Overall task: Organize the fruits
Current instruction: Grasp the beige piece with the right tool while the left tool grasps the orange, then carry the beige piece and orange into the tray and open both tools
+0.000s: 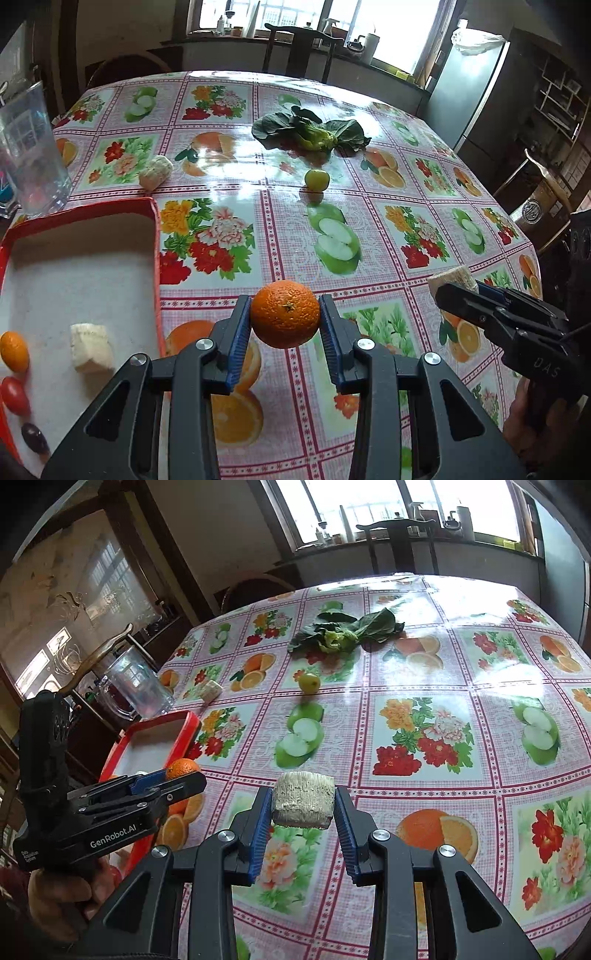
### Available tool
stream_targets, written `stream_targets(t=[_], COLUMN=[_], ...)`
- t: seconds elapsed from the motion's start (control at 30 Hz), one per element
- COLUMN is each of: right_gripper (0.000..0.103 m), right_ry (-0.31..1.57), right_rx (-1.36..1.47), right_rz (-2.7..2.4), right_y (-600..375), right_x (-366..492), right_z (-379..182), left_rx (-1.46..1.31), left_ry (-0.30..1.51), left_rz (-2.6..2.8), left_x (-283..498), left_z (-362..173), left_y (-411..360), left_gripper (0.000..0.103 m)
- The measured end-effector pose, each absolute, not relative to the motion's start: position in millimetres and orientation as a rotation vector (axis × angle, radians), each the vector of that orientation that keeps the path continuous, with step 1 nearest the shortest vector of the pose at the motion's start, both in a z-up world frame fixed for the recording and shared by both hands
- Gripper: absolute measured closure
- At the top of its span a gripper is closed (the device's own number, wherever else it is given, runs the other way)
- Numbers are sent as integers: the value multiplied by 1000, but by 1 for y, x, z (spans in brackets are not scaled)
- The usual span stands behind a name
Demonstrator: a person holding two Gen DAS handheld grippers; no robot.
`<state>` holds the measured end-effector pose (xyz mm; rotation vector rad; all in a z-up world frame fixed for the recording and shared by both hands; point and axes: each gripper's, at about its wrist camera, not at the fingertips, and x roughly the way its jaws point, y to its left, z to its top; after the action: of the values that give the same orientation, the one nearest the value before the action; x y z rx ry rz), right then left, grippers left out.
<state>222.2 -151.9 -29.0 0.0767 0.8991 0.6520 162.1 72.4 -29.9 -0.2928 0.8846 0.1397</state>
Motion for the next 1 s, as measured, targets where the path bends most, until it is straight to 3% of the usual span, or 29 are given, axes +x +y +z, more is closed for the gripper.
stream_targets(t=[1.0], right_gripper=[69], right_ry=[914], right_rx=[9], right_rz=[858], right_y=[-71], right_x=[114], right_z=[-18], left_rx=[-407], left_ry=[791], left_rz=[284], left_x=[26], left_z=[-19], left_y=[123], left_gripper=[69])
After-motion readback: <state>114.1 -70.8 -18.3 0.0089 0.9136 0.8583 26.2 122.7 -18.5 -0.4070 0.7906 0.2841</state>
